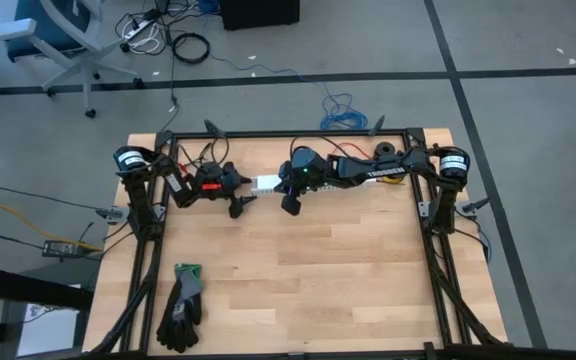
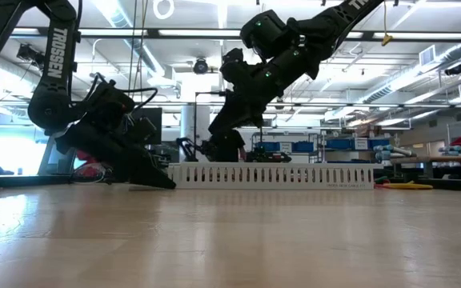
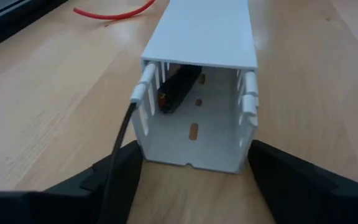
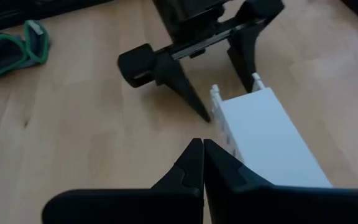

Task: Ziptie cables
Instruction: Close the cable duct with the cable duct lid

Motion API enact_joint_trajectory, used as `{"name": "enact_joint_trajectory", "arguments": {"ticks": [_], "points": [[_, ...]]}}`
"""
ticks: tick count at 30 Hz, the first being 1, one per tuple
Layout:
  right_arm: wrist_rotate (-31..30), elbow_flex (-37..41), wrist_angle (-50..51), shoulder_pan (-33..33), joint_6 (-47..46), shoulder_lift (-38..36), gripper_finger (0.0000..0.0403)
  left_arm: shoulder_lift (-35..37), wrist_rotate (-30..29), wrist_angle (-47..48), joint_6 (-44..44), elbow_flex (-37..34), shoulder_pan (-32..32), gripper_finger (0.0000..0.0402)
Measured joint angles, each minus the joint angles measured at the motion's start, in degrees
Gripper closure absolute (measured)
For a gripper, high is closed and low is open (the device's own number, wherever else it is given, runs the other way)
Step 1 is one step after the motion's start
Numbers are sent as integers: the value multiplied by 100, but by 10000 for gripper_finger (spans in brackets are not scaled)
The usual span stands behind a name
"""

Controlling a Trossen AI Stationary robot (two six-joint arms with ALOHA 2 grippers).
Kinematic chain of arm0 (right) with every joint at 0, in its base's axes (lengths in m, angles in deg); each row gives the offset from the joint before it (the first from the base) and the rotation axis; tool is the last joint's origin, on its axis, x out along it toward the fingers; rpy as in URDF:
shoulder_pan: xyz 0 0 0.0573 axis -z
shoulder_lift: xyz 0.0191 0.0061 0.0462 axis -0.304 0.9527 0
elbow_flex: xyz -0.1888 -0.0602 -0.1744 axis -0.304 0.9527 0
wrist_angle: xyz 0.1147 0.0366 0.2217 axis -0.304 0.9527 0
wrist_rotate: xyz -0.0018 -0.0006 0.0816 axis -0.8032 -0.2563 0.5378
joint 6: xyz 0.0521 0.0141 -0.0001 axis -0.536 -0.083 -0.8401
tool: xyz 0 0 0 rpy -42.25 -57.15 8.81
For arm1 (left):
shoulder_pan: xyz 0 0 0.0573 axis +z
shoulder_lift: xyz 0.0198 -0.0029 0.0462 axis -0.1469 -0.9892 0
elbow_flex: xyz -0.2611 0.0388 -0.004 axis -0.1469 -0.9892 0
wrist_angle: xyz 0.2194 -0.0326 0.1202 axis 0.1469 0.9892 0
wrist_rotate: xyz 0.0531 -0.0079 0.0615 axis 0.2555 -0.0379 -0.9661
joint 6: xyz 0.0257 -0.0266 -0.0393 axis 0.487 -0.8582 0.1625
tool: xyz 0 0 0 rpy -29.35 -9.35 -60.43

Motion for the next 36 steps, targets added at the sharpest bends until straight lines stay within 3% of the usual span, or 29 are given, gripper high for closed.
{"name": "enact_joint_trajectory", "arguments": {"ticks": [6, 13, 27, 36], "points": [[11, 0, 12, 1, 0, 0, 403, -2, -44, -77, 11, 15, -2, 128], [15, 0, 45, -5, 0, 0, 403, -4, -40, -76, -260, 183, -4, 138], [16, 0, 58, -5, 0, 0, 403, -2, 186, -62, -317, 192, -2, 133], [16, 0, 62, -5, -2, 0, 403, 0, 242, -70, -293, 199, -2, 100]]}}
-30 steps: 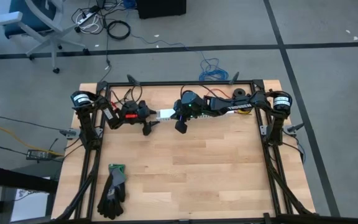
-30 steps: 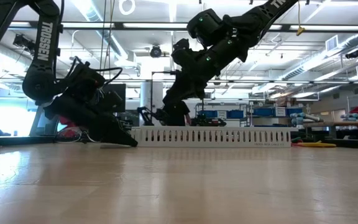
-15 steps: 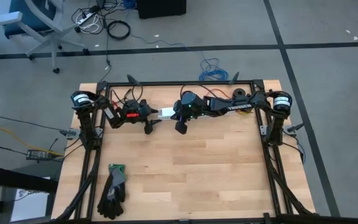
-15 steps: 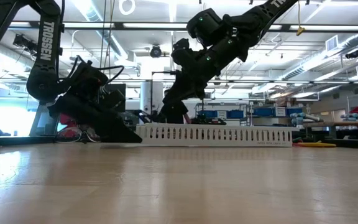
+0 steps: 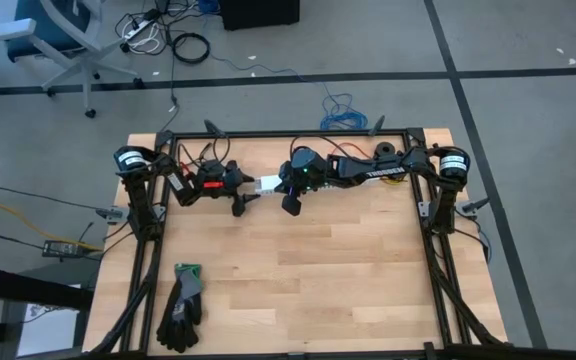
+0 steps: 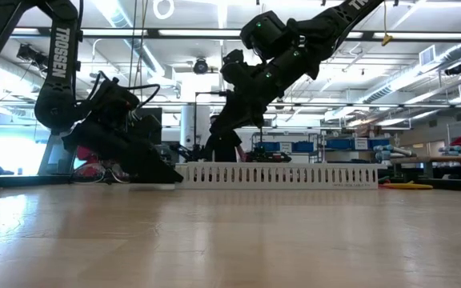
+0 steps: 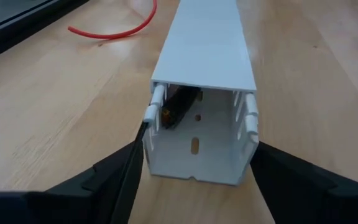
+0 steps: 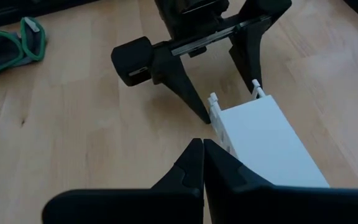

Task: Ziptie cables
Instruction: Close the cable duct with the cable duct lid

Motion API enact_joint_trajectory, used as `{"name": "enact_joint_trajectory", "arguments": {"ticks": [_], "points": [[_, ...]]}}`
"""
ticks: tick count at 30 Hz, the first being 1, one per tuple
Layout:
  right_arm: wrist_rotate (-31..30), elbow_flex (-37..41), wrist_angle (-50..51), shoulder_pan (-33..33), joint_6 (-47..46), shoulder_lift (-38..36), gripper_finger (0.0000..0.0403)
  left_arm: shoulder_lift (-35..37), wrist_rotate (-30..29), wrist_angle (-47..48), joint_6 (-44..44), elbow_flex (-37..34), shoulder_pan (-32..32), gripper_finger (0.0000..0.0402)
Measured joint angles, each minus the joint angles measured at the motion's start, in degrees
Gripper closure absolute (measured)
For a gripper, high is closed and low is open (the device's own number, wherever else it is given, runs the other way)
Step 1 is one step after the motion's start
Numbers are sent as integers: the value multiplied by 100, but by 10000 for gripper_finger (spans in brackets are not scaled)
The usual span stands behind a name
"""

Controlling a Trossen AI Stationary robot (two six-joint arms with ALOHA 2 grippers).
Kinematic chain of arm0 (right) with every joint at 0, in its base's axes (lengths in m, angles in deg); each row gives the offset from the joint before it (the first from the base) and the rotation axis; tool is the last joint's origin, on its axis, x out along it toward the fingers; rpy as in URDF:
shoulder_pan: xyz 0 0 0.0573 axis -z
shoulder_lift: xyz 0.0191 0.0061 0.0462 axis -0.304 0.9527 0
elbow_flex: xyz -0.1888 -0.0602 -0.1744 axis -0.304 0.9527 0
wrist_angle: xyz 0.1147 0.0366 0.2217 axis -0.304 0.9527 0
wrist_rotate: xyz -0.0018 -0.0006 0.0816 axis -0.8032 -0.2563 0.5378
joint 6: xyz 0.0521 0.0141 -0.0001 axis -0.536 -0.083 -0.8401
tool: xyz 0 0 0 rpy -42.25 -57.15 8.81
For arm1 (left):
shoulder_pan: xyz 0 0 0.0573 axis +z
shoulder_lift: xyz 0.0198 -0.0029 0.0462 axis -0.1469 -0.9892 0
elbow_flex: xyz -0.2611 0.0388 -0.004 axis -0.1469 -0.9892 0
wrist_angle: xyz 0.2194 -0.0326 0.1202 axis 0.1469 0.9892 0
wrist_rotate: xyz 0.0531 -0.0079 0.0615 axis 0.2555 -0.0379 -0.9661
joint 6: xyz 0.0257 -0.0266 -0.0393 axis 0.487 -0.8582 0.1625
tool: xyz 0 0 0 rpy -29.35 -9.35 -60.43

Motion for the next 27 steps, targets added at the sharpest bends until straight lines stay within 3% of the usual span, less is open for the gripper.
{"name": "enact_joint_trajectory", "arguments": {"ticks": [6, 15, 27], "points": [[0, 0, 0, 0, 0, 0, 403, 0, -102, 2, 18, 0, 0, 102], [-7, 0, 80, 7, -62, 0, 403, -7, -323, 7, 210, 0, -2, 143], [-1214, -2, 444, 61, -257, 12, 403, -11, -325, -2, 173, 0, -2, 158]]}}
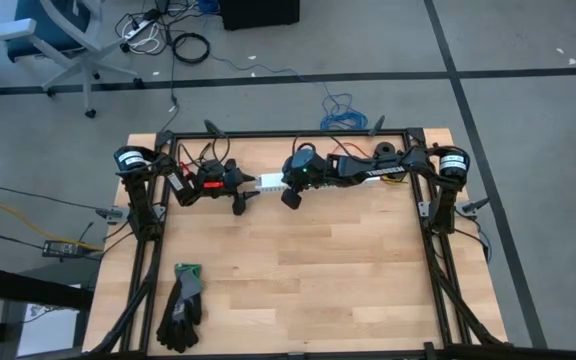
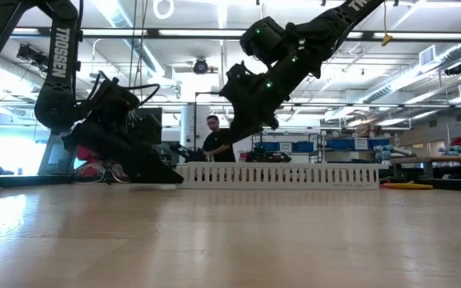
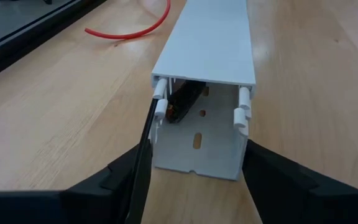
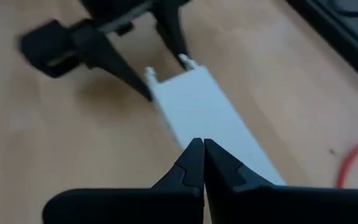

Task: Ziptie cables
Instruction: Close the cable duct with the cable duct lid

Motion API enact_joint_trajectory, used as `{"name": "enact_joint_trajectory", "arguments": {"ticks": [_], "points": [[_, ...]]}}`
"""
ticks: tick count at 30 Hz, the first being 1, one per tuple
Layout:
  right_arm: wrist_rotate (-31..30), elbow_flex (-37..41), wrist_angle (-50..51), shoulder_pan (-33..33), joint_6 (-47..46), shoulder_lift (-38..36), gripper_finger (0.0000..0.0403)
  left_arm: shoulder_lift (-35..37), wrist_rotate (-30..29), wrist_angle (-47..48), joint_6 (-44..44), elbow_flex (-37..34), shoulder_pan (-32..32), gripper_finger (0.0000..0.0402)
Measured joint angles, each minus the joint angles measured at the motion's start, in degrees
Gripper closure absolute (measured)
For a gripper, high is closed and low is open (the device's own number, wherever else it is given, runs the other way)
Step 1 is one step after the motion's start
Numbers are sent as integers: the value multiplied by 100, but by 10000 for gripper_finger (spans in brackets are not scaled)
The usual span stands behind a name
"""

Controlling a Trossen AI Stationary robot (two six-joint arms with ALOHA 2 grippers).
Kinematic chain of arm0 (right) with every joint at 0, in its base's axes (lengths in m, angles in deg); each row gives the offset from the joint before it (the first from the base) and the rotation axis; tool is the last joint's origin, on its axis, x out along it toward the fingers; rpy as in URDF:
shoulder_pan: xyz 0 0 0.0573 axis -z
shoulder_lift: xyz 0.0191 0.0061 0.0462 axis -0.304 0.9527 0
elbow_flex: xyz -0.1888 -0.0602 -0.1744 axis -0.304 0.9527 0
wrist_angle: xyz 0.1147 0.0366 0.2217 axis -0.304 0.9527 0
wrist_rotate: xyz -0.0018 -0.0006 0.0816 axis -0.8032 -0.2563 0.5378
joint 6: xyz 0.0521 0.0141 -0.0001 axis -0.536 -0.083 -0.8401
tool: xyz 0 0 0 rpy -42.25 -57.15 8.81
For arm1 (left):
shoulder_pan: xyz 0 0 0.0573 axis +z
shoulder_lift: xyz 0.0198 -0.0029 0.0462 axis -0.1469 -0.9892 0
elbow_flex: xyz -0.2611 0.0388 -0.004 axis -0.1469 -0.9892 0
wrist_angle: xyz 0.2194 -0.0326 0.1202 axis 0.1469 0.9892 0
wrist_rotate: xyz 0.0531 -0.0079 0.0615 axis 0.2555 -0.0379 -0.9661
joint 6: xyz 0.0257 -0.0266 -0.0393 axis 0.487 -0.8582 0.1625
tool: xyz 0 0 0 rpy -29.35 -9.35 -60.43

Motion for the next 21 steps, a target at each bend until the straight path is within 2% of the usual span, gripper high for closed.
{"name": "enact_joint_trajectory", "arguments": {"ticks": [4, 8, 11, 14, 21], "points": [[-119, -4, -1, 110, -83, 336, 403, 0, -6, 0, -51, 0, 0, 158], [434, -289, -363, 230, -144, 938, 403, -2, -19, -2, -147, 10, 7, 158], [599, -619, -726, 247, -42, 1351, 403, -2, -28, 4, -160, 13, 7, 158], [892, -762, -1004, 249, 142, 1483, 403, -2, -23, 11, -160, 15, 6, 159], [800, -739, -967, 219, 506, 1223, 403, -7, 12, 20, -173, 33, -2, 159]]}}
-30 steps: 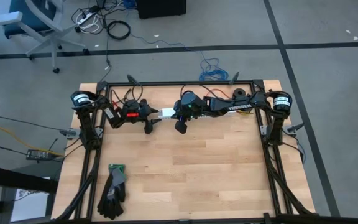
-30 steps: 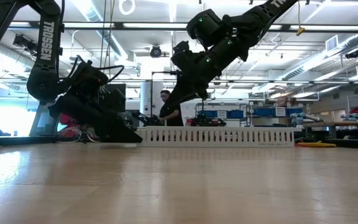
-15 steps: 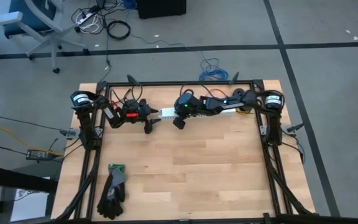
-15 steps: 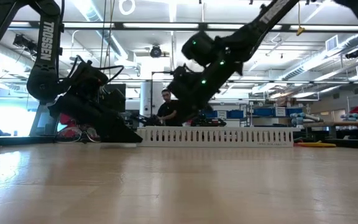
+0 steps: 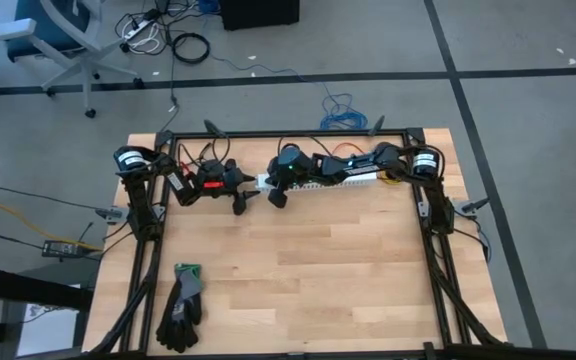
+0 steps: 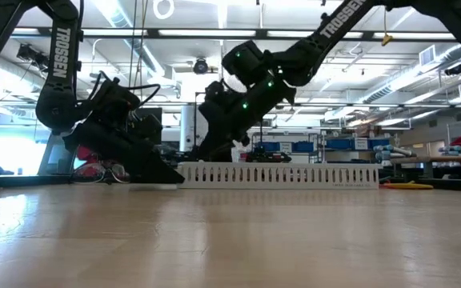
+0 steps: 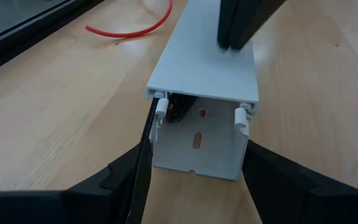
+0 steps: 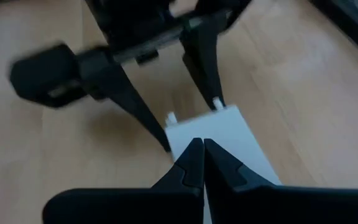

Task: Ziptie cables
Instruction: Close the cable duct with the cable duct lid

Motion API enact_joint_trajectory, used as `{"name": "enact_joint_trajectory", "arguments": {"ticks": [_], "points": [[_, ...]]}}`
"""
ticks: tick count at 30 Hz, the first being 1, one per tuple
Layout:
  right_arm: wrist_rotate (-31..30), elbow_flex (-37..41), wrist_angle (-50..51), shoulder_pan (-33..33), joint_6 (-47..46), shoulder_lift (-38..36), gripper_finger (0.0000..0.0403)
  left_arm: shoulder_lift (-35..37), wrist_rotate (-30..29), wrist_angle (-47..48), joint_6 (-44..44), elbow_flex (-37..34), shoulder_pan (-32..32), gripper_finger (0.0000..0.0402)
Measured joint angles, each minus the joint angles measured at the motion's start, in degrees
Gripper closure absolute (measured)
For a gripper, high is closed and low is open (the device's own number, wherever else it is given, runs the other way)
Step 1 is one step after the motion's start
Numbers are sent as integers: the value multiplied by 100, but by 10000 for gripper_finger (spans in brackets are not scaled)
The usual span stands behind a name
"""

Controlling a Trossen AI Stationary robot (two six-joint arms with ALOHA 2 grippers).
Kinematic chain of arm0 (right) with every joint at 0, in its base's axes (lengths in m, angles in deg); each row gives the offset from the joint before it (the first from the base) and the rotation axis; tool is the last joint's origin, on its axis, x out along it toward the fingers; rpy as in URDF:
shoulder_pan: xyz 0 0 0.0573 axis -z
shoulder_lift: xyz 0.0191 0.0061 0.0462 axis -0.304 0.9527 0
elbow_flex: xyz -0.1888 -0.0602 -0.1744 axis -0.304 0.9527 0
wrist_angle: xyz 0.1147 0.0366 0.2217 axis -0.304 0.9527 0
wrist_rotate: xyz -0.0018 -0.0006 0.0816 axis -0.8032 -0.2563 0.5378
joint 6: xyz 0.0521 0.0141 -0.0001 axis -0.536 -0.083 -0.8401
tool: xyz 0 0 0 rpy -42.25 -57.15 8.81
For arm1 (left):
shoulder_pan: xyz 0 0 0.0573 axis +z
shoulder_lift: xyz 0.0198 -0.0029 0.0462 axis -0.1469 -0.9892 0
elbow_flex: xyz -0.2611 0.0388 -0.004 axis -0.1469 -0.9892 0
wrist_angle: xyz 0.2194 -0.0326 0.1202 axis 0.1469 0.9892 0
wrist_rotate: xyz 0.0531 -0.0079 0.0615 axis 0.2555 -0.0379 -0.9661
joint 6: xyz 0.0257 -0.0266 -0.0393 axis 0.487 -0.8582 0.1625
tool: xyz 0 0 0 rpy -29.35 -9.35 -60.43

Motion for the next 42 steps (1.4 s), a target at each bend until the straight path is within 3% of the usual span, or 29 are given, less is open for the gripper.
{"name": "enact_joint_trajectory", "arguments": {"ticks": [7, 11, 19, 29, 31, 35, 42], "points": [[-215, 0, 688, -33, -285, -109, 403, 0, -6, 25, 14, 2, 0, 159], [513, -32, 209, 56, -464, 222, 403, 0, 4, 28, 11, -7, 4, 159], [587, -7, -641, 30, -186, 312, 403, 2, -4, 49, 4, -4, 4, 159], [-944, -15, 322, -225, -27, -218, 403, 7, -25, 91, 0, 5, 2, 159], [-764, 4, 692, -199, -302, -107, 403, 4, -15, 90, 3, 4, 2, 159], [315, -28, -40, -23, -498, 277, 403, 7, -5, 87, 2, -7, 4, 159], [392, -15, -534, -4, -235, 298, 403, 4, -7, 92, 2, -4, 4, 159]]}}
